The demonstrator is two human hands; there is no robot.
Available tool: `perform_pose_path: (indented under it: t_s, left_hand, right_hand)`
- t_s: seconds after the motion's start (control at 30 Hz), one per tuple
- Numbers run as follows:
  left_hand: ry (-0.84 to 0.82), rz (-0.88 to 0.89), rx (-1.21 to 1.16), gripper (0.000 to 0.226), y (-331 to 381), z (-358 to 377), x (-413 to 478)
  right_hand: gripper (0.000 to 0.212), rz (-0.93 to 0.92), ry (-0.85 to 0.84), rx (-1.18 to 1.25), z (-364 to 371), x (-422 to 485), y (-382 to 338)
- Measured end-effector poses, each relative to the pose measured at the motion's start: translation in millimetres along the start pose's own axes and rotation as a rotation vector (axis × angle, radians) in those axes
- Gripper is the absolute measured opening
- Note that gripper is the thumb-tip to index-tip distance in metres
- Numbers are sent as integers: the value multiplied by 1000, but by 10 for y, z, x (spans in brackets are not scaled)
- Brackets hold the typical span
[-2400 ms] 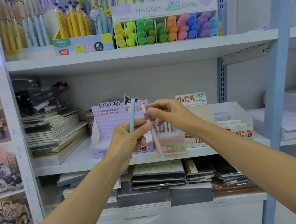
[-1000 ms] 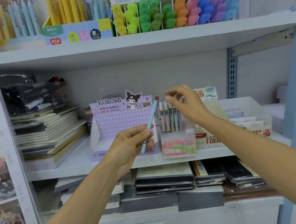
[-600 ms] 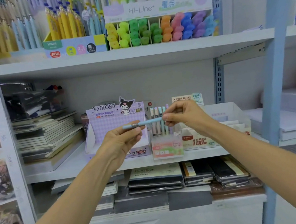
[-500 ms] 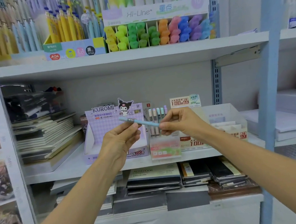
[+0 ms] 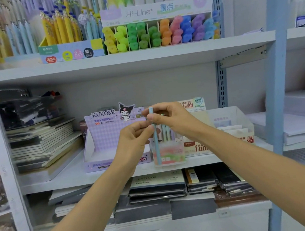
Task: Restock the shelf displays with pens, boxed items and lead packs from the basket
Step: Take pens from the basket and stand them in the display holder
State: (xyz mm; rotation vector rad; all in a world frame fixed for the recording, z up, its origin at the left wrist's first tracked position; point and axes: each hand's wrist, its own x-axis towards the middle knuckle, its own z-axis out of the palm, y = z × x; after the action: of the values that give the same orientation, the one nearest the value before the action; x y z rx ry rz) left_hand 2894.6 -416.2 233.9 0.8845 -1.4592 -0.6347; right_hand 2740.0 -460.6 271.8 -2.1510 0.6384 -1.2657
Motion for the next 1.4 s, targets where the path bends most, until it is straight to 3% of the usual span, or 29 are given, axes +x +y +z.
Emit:
perform_pose_path:
  t_s: [0.13, 0.23, 0.37, 0.8, 1.0, 1.1, 1.2, 1.3, 1.4]
  left_hand:
    - [81, 146, 335, 21, -99, -19, -2]
    - [-69, 303, 656, 35, -266, -60, -66]
    - [-265, 434, 907, 46, -517, -56, -116]
    - [-244, 549, 1000, 52, -676, -67, -111]
    - [-240, 540, 1010, 53, -663, -54, -118]
    - [-247, 546, 1031, 53, -660, -59, -117]
    - [-279, 532, 1032, 53, -632, -70, -101]
    - [-304, 486, 1030, 56, -565, -81, -129]
    - [-212, 508, 1006, 50, -459, -88, -279]
  right_hand:
    - [11, -46, 216, 52, -127, 82, -3]
    - [12, -34, 438, 25, -365, 138, 86]
    - [15, 64, 464, -145, -451, 168, 321]
    - [13, 74, 182, -481, -329, 322, 590]
    - [17, 30, 280, -460, -199, 352, 695]
    - [14, 29, 263, -640, -196, 383, 764]
    - [24, 44, 219, -769, -196, 395, 747]
    - [30, 3, 231, -742, -166, 266, 569]
    - [17, -134, 253, -644, -73, -56, 294]
